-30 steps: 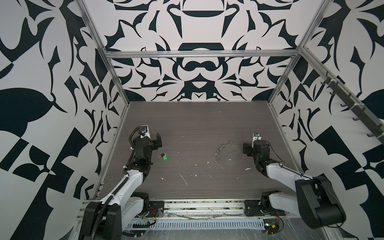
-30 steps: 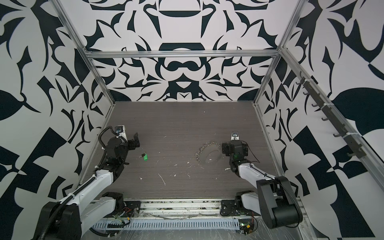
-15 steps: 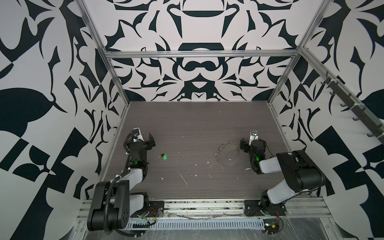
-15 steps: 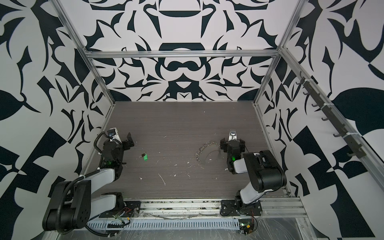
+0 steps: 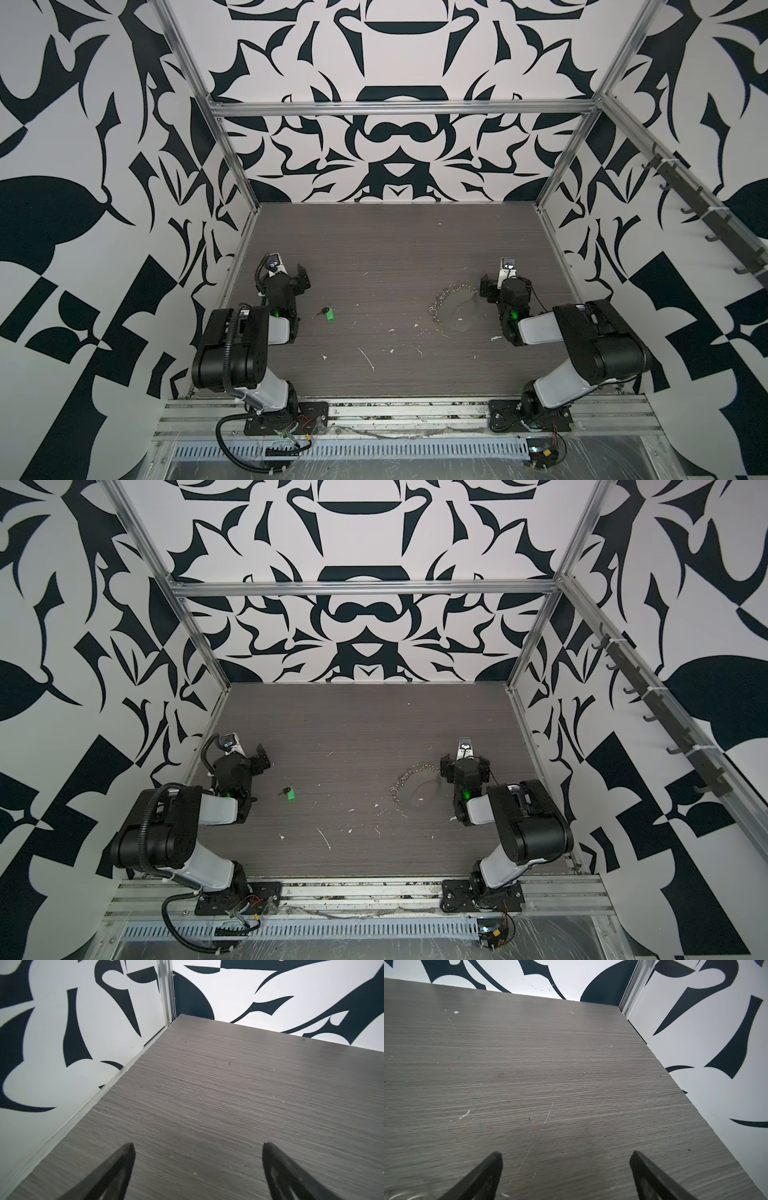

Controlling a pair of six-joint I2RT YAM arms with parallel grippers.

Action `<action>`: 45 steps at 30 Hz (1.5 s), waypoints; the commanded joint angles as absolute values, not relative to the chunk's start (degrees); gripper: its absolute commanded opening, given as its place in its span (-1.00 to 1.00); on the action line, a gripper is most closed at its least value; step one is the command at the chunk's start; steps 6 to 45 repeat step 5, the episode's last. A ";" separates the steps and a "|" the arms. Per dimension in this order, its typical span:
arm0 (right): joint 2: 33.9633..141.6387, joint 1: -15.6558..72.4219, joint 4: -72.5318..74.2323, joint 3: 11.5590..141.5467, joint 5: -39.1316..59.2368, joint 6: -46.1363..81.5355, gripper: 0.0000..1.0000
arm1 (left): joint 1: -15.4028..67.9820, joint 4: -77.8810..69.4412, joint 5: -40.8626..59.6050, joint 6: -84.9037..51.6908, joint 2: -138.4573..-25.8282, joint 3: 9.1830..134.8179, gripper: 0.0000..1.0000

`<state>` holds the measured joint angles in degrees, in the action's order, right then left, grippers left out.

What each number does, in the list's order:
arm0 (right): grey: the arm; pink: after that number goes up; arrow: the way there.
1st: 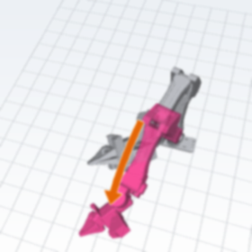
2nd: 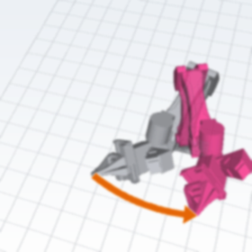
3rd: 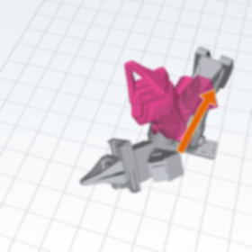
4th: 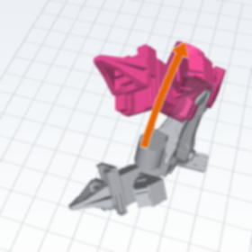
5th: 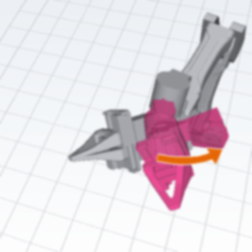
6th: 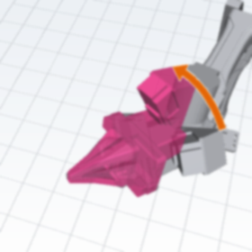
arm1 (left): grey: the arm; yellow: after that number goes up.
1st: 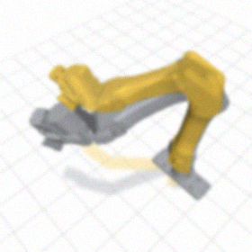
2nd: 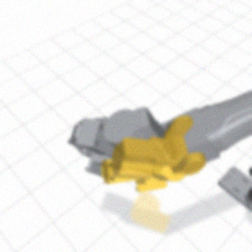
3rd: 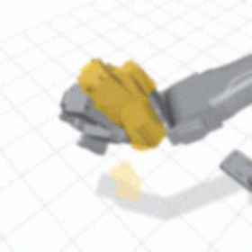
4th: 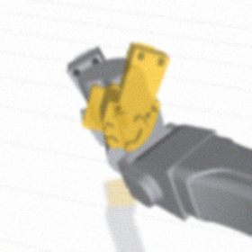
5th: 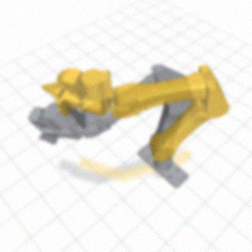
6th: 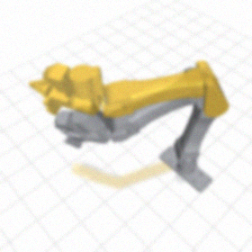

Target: Remove the keys from the keyring

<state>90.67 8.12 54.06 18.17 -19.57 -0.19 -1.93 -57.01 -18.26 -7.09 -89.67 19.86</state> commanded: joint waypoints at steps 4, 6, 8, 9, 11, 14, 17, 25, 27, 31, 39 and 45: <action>89.61 8.31 55.82 19.08 -17.92 -0.68 1.00 | -2.15 -56.26 -19.48 -8.40 -89.42 19.80 0.99; 89.56 8.30 55.74 19.14 -17.86 -0.66 1.00 | -2.20 -56.44 -19.54 -8.27 -89.54 19.75 0.99; 89.56 8.30 55.74 19.14 -17.86 -0.66 1.00 | -2.20 -56.44 -19.54 -8.27 -89.54 19.75 0.99; 89.56 8.30 55.74 19.14 -17.86 -0.66 1.00 | -2.20 -56.44 -19.54 -8.27 -89.54 19.75 0.99; 89.56 8.30 55.74 19.14 -17.86 -0.66 1.00 | -2.20 -56.44 -19.54 -8.27 -89.54 19.75 0.99; 89.56 8.30 55.74 19.14 -17.86 -0.66 1.00 | -2.20 -56.44 -19.54 -8.27 -89.54 19.75 0.99; 89.56 8.30 55.74 19.14 -17.86 -0.66 1.00 | -2.20 -56.44 -19.54 -8.27 -89.54 19.75 0.99; 89.56 8.30 55.74 19.14 -17.86 -0.66 1.00 | -2.20 -56.44 -19.54 -8.27 -89.54 19.75 0.99; 89.56 8.30 55.74 19.14 -17.86 -0.66 1.00 | -2.20 -56.44 -19.54 -8.27 -89.54 19.75 0.99; 89.56 8.30 55.74 19.14 -17.86 -0.66 1.00 | -2.20 -56.44 -19.54 -8.27 -89.54 19.75 0.99; 89.56 8.30 55.74 19.14 -17.86 -0.66 1.00 | -2.20 -56.44 -19.54 -8.27 -89.54 19.75 0.99; 89.56 8.30 55.74 19.14 -17.86 -0.66 1.00 | -2.20 -56.44 -19.54 -8.27 -89.54 19.75 0.99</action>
